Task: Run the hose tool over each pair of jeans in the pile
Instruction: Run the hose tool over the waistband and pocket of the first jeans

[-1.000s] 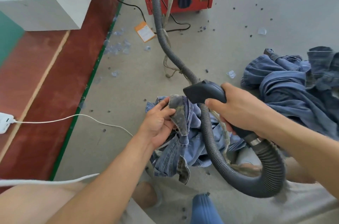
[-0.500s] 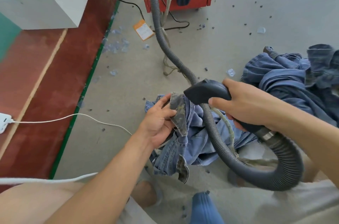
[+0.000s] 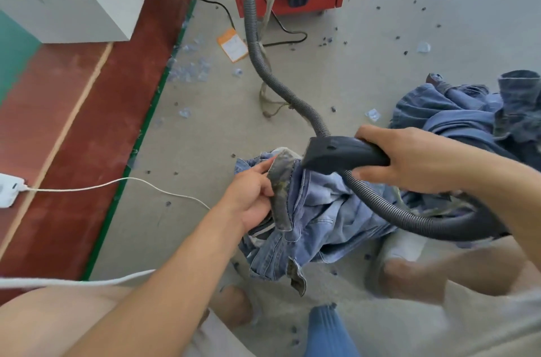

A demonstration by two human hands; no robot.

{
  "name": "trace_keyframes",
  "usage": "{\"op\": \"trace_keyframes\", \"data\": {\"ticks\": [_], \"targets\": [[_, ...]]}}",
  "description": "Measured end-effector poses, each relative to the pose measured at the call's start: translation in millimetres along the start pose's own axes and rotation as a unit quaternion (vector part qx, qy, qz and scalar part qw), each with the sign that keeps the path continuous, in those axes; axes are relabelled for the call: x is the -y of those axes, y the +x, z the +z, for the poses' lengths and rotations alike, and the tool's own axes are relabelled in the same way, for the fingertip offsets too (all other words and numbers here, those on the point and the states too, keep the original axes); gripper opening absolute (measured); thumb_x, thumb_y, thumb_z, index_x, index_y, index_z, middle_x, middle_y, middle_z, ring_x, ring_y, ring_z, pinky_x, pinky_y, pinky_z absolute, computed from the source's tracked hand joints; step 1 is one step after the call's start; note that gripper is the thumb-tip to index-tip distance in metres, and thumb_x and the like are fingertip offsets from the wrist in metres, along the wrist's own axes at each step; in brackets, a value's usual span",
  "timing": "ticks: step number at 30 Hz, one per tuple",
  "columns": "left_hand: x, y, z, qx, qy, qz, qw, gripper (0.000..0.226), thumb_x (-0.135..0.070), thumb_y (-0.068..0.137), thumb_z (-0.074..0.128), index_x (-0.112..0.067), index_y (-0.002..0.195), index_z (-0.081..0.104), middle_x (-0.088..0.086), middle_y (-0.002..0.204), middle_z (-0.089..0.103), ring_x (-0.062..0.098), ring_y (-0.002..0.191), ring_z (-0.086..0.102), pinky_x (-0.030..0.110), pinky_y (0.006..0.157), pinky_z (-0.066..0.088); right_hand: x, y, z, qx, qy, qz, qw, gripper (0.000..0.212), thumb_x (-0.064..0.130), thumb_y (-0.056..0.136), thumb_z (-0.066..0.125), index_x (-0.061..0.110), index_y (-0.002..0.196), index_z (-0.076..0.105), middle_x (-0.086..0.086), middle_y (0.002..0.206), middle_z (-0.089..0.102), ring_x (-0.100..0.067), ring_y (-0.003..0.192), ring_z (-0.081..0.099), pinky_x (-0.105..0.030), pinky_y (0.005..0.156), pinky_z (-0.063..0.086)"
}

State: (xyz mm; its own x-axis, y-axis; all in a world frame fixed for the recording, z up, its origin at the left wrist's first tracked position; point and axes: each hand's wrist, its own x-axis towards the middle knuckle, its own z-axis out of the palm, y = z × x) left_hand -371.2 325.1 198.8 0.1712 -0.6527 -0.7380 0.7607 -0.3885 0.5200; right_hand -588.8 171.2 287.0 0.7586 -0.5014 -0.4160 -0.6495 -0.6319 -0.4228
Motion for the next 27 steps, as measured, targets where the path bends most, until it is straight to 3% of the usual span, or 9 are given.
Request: {"op": "trace_keyframes", "data": {"ticks": [2, 4, 6, 10, 12, 15, 20, 24, 27], "targets": [[-0.5, -1.2, 2.1, -0.001, -0.014, -0.007, 1.0, 0.079, 0.022, 0.068, 0.015, 0.0, 0.13, 0.059, 0.016, 0.094, 0.061, 0.027, 0.076, 0.057, 0.038, 0.079, 0.048, 4.4, -1.0, 4.9, 0.013, -0.003, -0.028, 1.0, 0.027, 0.055, 0.09, 0.067, 0.044, 0.099, 0.043, 0.027, 0.084, 0.063, 0.002, 0.071, 0.061, -0.022, 0.053, 0.041], [1.2, -1.4, 1.9, 0.013, -0.028, -0.017, 0.999, 0.083, 0.016, 0.058, 0.019, 0.002, 0.129, 0.06, 0.013, 0.083, 0.061, 0.025, 0.066, 0.056, 0.036, 0.071, 0.051, 11.2, 1.3, 11.2, 0.022, 0.001, -0.043, 0.999, 0.026, 0.054, 0.09, 0.066, 0.044, 0.1, 0.044, 0.014, 0.076, 0.064, 0.0, 0.07, 0.062, -0.022, 0.055, 0.043], [1.2, -1.2, -1.2, 0.04, -0.043, -0.025, 0.998, 0.076, 0.008, 0.057, 0.026, 0.006, 0.125, 0.062, 0.014, 0.086, 0.06, 0.03, 0.074, 0.058, 0.039, 0.082, 0.054, 18.5, 4.8, 16.9, 0.013, 0.015, -0.054, 0.998, 0.027, 0.054, 0.09, 0.067, 0.041, 0.099, 0.045, 0.011, 0.073, 0.063, -0.003, 0.067, 0.062, -0.026, 0.058, 0.048], [-0.2, -3.3, -2.8, 0.089, -0.012, -0.073, 0.993, 0.032, -0.019, 0.085, 0.052, -0.003, 0.108, 0.067, 0.018, 0.1, 0.064, 0.031, 0.088, 0.063, 0.039, 0.083, 0.054, 21.4, 11.3, 16.1, -0.053, 0.067, -0.055, 0.995, 0.026, 0.055, 0.091, 0.066, 0.04, 0.096, 0.046, 0.011, 0.076, 0.063, 0.0, 0.071, 0.06, -0.023, 0.057, 0.042], [1.5, -1.1, -1.2, 0.071, 0.035, -0.083, 0.993, 0.031, -0.028, 0.097, 0.064, -0.003, 0.115, 0.07, 0.021, 0.118, 0.072, 0.031, 0.098, 0.07, 0.041, 0.085, 0.061, 13.0, 11.0, 4.4, -0.069, 0.079, -0.041, 0.994, 0.024, 0.056, 0.089, 0.066, 0.04, 0.096, 0.05, 0.012, 0.074, 0.064, 0.0, 0.065, 0.063, -0.018, 0.052, 0.042], [0.3, 1.1, -3.5, 0.031, 0.039, -0.05, 0.998, 0.029, -0.023, 0.102, 0.06, -0.002, 0.119, 0.07, 0.021, 0.121, 0.071, 0.029, 0.097, 0.072, 0.042, 0.088, 0.062, -2.7, 4.7, -11.7, -0.039, 0.085, -0.018, 0.995, 0.019, 0.055, 0.089, 0.067, 0.045, 0.09, 0.051, 0.022, 0.073, 0.067, -0.004, 0.051, 0.064, -0.016, 0.047, 0.044], [-0.3, 2.7, -5.6, -0.038, 0.036, -0.028, 0.998, 0.022, -0.02, 0.103, 0.06, -0.003, 0.11, 0.072, 0.022, 0.111, 0.074, 0.031, 0.09, 0.073, 0.044, 0.085, 0.063, -10.2, -0.6, -7.1, -0.01, 0.064, -0.017, 0.998, 0.018, 0.054, 0.089, 0.071, 0.038, 0.09, 0.061, 0.024, 0.066, 0.067, 0.0, 0.054, 0.064, -0.009, 0.055, 0.044], [2.9, 0.0, 2.2, -0.056, 0.013, -0.044, 0.997, 0.024, -0.021, 0.102, 0.062, -0.002, 0.109, 0.073, 0.022, 0.109, 0.075, 0.03, 0.085, 0.075, 0.042, 0.068, 0.065, 2.0, 2.5, 6.4, 0.002, 0.004, -0.041, 0.999, 0.027, 0.062, 0.087, 0.067, 0.036, 0.091, 0.062, 0.022, 0.07, 0.067, 0.0, 0.063, 0.064, -0.018, 0.053, 0.042], [2.1, -1.1, 1.1, -0.054, -0.001, -0.062, 0.997, 0.031, -0.025, 0.102, 0.061, -0.001, 0.12, 0.071, 0.022, 0.119, 0.073, 0.032, 0.097, 0.074, 0.039, 0.069, 0.064, 12.5, 5.9, 20.8, -0.04, -0.03, -0.038, 0.998, 0.029, 0.063, 0.088, 0.063, 0.036, 0.096, 0.062, 0.013, 0.065, 0.061, -0.003, 0.061, 0.058, -0.023, 0.056, 0.041]]}}
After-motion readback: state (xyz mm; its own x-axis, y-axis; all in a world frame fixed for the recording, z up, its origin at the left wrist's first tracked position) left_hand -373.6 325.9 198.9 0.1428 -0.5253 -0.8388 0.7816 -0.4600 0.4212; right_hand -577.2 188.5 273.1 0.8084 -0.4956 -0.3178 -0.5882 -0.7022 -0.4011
